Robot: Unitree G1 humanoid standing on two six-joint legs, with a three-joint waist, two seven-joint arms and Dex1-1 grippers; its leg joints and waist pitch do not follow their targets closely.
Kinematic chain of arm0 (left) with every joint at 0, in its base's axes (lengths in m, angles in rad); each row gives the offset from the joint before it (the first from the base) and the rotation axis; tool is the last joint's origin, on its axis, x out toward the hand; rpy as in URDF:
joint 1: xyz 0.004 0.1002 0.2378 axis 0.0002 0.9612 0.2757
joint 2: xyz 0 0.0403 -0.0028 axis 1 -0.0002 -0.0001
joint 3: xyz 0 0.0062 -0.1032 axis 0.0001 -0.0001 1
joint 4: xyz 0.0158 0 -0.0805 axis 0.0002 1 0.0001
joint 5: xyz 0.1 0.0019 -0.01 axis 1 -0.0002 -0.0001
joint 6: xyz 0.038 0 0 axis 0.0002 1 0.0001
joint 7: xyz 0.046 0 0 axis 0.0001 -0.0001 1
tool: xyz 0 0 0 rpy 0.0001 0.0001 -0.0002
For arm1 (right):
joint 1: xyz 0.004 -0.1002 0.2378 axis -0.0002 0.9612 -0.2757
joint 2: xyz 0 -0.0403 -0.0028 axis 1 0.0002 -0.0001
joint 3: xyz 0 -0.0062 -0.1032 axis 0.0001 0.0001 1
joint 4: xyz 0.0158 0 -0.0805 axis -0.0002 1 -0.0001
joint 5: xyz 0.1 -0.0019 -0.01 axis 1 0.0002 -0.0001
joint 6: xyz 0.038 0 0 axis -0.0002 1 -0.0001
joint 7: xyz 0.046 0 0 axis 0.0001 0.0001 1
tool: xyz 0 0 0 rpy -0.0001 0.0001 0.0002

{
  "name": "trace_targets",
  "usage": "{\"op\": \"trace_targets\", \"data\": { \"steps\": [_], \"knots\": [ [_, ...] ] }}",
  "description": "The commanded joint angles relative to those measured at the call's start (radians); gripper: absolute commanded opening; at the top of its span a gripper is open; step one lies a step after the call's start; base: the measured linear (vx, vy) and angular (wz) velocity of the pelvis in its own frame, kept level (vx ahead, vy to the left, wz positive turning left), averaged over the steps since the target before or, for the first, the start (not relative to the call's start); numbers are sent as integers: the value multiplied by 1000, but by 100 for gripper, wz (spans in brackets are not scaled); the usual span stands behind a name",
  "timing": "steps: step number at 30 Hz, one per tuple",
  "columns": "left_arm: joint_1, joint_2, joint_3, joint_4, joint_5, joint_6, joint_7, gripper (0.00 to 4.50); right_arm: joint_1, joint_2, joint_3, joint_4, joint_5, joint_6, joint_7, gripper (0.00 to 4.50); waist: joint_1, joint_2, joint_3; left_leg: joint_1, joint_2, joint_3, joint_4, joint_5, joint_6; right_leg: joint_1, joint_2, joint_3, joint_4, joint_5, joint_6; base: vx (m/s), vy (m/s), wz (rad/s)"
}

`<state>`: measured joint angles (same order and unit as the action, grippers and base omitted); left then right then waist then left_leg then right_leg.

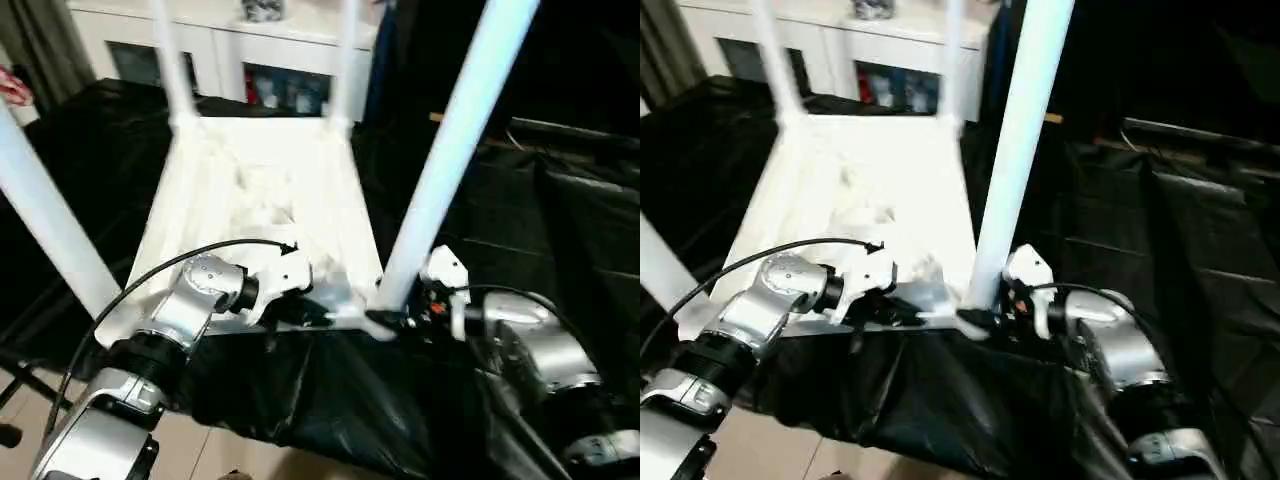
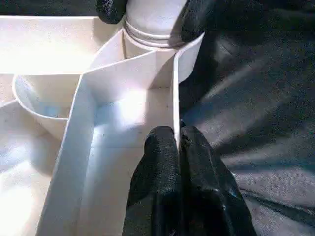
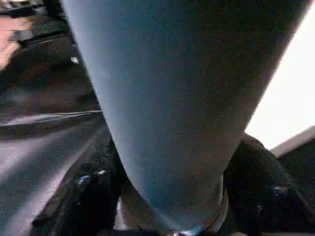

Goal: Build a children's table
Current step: Rotate leg to tighten

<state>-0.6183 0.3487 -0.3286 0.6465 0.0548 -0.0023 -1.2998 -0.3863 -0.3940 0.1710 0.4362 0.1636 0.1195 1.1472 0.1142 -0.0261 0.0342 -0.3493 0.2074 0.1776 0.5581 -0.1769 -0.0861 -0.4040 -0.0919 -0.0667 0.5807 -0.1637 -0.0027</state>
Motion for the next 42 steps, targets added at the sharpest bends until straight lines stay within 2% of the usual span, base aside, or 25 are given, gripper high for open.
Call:
{"op": "trace_targets", "data": {
  "steps": [1,4,6,9,14,20,23,26,27,28,29,30,31,34,35,36,37,39,40,41,42],
  "knots": [
    [-20,0,-9,23,6,-7,7,0,21,13,73,-25,0,11,72,246,1,-7,-47,4,26,4,-64,-271,42,45,-50,37,-62,-289,-196,0,0,0],
    [-28,9,-6,42,9,-23,-6,0,23,15,79,-32,-1,16,87,228,1,-6,-47,2,26,1,-66,-268,32,45,-50,37,-62,-298,-181,0,0,0],
    [-32,11,-5,49,10,-27,-5,0,26,12,85,-42,2,22,92,212,1,-8,-50,2,25,2,-64,-243,33,47,-49,37,-58,-260,-186,0,0,0],
    [-35,11,-5,57,9,-30,-3,0,29,10,88,-49,4,26,98,208,1,-8,-50,1,24,3,-62,-235,38,47,-48,37,-56,-241,-195,0,0,0],
    [-30,2,-4,61,10,-23,10,0,42,10,89,-58,6,34,106,201,3,-8,-49,1,25,2,-63,-247,34,47,-50,37,-60,-283,-184,0,0,0],
    [-22,-7,-2,64,12,-18,24,0,58,18,82,-65,13,48,87,201,6,-7,-50,2,25,3,-61,-234,38,47,-48,37,-56,-242,-194,0,0,0],
    [-14,-23,8,54,9,12,61,0,75,37,72,-70,17,77,44,201,9,-6,-49,3,25,2,-63,-244,34,47,-48,37,-59,-265,-188,0,0,0],
    [-13,-43,14,50,15,29,107,0,69,69,52,-32,-13,58,-53,201,9,-5,-46,3,25,0,-66,-270,24,45,-51,37,-64,-314,-176,0,0,0],
    [-16,-66,20,50,20,42,154,0,54,109,24,14,-36,53,-162,200,1,-4,-42,4,22,-3,-70,-308,2,39,-53,38,-72,-382,-160,0,0,0],
    [-19,-85,24,51,22,55,185,0,44,134,5,42,-46,53,-228,200,-3,-7,-42,5,21,-5,-72,-326,-5,39,-53,35,-75,-415,-150,0,0,0],
    [-19,-85,24,51,22,55,185,0,44,134,5,42,-46,53,-228,200,-9,-6,-39,11,19,-9,-73,-366,-17,34,-54,32,-86,-497,-123,-63,-7,-3],
    [-28,-127,24,56,32,76,246,0,21,188,-38,98,-47,69,-354,198,-11,-8,-40,13,18,-10,-72,-380,-18,33,-54,31,-89,-527,-111,-51,-3,-3],
    [-28,-129,24,57,32,77,249,0,20,190,-40,100,-47,70,-359,198,-20,-7,-36,8,18,-15,-75,-406,-25,32,-55,29,-94,-570,-95,-52,11,-7],
    [-48,-210,22,71,48,111,351,0,-17,269,-68,168,-66,81,-519,197,-42,-6,-36,8,14,-24,-76,-455,-32,32,-54,17,-109,-641,-54,-17,7,-3],
    [-52,-228,18,71,52,118,371,0,-30,291,-71,185,-73,80,-560,197,-45,-7,-35,13,9,-26,-71,-475,-28,27,-53,12,-118,-677,-37,-54,32,-12],
    [-58,-253,13,70,57,128,394,0,-57,323,-80,218,-79,87,-628,197,-51,-5,-34,19,8,-26,-70,-493,-23,22,-53,9,-124,-690,-33,0,0,0],
    [-58,-253,13,70,57,128,394,0,-57,323,-80,218,-79,87,-628,197,-56,-5,-34,19,8,-27,-71,-500,-20,22,-52,7,-126,-692,-33,0,0,0],
    [-60,-286,5,63,67,141,424,0,-100,373,-100,269,-82,84,-709,197,-73,1,-36,12,9,-35,-76,-523,-21,33,-51,-5,-127,-671,-32,0,0,0],
    [-58,-299,0,57,72,143,433,0,-123,396,-100,288,-88,61,-732,197,-76,4,-37,12,10,-36,-78,-527,-20,36,-51,-8,-129,-659,-34,0,0,0],
    [-55,-308,-3,51,76,143,439,0,-142,415,-97,303,-95,25,-741,197,-82,7,-36,14,13,-38,-79,-550,-18,35,-51,-13,-132,-638,-41,0,0,0],
    [-53,-308,-4,49,78,139,438,0,-148,421,-94,306,-94,6,-724,197,-87,13,-34,23,15,-40,-80,-581,-13,34,-54,-21,-138,-618,-52,0,0,0]
  ]
}}
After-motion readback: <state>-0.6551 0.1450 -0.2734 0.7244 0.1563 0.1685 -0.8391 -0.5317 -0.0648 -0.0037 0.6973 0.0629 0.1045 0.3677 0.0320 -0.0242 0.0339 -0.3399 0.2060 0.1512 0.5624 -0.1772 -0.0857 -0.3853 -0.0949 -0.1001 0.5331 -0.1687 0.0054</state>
